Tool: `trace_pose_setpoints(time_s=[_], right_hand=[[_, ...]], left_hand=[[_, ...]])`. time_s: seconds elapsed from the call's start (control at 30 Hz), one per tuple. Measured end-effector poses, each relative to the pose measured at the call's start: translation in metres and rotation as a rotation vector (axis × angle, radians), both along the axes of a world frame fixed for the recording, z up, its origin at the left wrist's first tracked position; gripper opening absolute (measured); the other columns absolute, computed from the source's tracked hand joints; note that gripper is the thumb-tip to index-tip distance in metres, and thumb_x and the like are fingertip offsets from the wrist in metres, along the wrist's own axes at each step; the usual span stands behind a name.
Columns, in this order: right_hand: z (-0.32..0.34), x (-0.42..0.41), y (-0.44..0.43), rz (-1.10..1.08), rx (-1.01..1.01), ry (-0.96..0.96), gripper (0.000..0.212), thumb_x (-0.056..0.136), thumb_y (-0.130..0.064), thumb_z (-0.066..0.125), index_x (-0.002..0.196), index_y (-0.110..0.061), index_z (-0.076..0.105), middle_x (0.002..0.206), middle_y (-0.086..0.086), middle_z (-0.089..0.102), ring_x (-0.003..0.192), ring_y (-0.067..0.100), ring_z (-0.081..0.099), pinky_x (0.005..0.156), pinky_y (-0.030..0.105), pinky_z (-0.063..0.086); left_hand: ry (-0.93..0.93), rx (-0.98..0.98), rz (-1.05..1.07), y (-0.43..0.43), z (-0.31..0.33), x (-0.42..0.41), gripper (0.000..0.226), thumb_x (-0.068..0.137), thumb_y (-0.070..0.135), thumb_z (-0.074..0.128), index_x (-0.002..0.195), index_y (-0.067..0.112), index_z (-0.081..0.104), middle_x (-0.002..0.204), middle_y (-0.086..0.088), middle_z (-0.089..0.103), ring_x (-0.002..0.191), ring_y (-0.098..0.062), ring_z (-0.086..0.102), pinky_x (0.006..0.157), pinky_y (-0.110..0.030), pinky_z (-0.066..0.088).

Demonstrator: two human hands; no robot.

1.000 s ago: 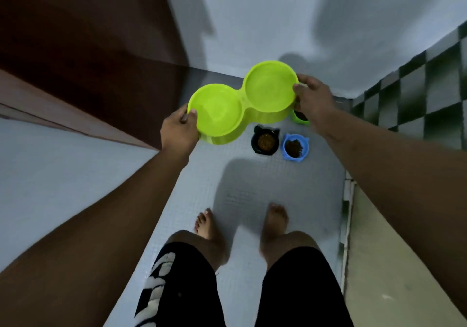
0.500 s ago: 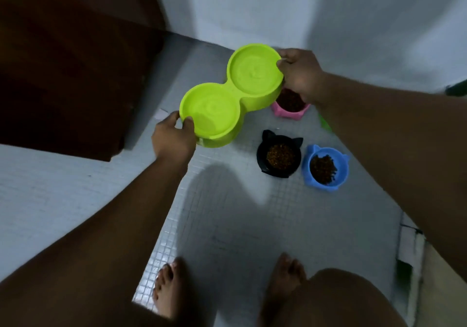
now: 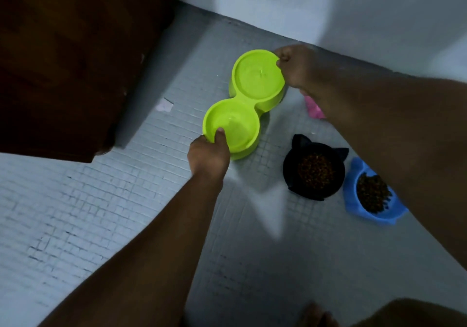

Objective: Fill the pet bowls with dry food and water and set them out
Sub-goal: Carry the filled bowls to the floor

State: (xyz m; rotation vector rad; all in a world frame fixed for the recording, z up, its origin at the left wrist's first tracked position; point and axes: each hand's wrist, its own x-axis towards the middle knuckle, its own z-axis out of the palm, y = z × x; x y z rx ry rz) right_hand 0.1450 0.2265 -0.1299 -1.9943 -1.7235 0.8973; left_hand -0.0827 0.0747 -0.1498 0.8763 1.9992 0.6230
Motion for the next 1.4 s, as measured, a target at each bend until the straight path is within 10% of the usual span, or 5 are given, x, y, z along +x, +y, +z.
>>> trace_pose_setpoints(time_s=[0.6, 0.73, 1.1, 1.23, 1.4], right_hand=[[-0.002, -0.022, -0.017, -0.139, -0.054, 0.084, 0.043, 0.100, -0.006, 0.047, 0.143, -0.002, 0.047, 0.148, 0.014, 0.048, 0.136, 0.025, 0.045, 0.110, 0.020, 0.031], [-0.006, -0.009, -0.050, -0.135, -0.058, 0.137, 0.052, 0.083, -0.026, 0.051, 0.133, -0.014, 0.060, 0.126, 0.011, 0.065, 0.112, 0.024, 0.063, 0.100, 0.037, 0.049], [0.294, -0.008, -0.182, -0.332, -0.140, 0.139, 0.038, 0.098, -0.008, 0.042, 0.133, 0.000, 0.055, 0.123, 0.015, 0.059, 0.113, 0.026, 0.055, 0.089, 0.019, 0.038], [0.402, -0.002, -0.216, -0.412, -0.120, 0.223, 0.043, 0.090, -0.021, 0.043, 0.129, -0.014, 0.059, 0.122, 0.014, 0.063, 0.113, 0.030, 0.059, 0.105, 0.039, 0.043], [0.518, -0.002, -0.252, -0.462, -0.082, 0.337, 0.045, 0.092, -0.020, 0.051, 0.137, -0.018, 0.052, 0.125, 0.010, 0.059, 0.105, 0.024, 0.059, 0.092, 0.035, 0.049]], left_hand=[[-0.028, -0.203, -0.079, -0.004, 0.013, 0.013, 0.072, 0.100, 0.050, 0.057, 0.151, 0.002, 0.041, 0.154, -0.020, 0.046, 0.139, -0.034, 0.047, 0.109, -0.035, 0.040], [0.071, -0.210, -0.222, 0.003, 0.074, 0.006, 0.084, 0.099, 0.048, 0.060, 0.159, 0.001, 0.024, 0.162, -0.019, 0.034, 0.149, -0.030, 0.035, 0.114, -0.030, 0.031], [0.122, -0.091, -0.660, -0.012, 0.351, 0.021, 0.088, 0.096, 0.056, 0.059, 0.163, 0.018, 0.017, 0.166, -0.007, 0.031, 0.149, -0.026, 0.036, 0.118, -0.034, 0.033], [0.150, -0.036, -0.749, -0.035, 0.452, 0.027, 0.086, 0.094, 0.056, 0.063, 0.162, 0.020, 0.024, 0.158, -0.011, 0.044, 0.144, -0.028, 0.043, 0.114, -0.037, 0.039], [0.139, 0.018, -0.791, -0.068, 0.555, 0.030, 0.085, 0.088, 0.061, 0.068, 0.156, 0.024, 0.036, 0.151, -0.011, 0.051, 0.134, -0.029, 0.053, 0.111, -0.044, 0.044]])
